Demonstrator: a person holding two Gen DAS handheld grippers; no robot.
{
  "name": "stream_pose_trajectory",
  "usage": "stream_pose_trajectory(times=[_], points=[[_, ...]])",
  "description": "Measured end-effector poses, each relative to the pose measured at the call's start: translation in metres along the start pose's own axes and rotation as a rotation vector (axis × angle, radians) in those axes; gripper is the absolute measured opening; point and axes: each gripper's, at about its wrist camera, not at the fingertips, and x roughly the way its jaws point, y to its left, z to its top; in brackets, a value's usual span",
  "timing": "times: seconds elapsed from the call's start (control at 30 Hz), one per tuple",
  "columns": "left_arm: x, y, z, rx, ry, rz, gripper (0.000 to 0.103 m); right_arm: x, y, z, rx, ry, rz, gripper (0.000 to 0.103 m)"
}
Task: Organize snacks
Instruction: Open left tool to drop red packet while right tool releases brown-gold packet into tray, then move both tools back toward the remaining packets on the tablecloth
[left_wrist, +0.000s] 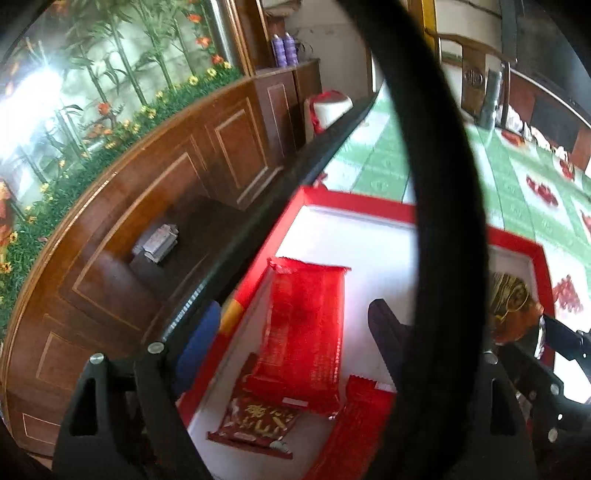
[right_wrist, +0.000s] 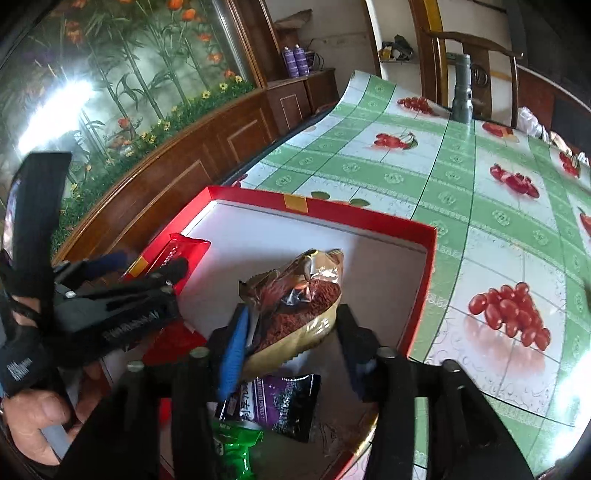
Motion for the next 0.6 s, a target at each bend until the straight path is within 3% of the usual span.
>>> stream_pose_trajectory(times=[0.2,0.6], points=[[-0.036,-0.002,-0.004,-0.018,-0.062,-0.039,0.083,-0.047,-0.007,-0.009,0.013,-0.086,0.008,0.057],[-0.095,-0.083,-0.038,0.132,-0.132,-0.146,0.086,-0.145,-0.074,-0.064,0.125,-0.201,-0.130,0.059]])
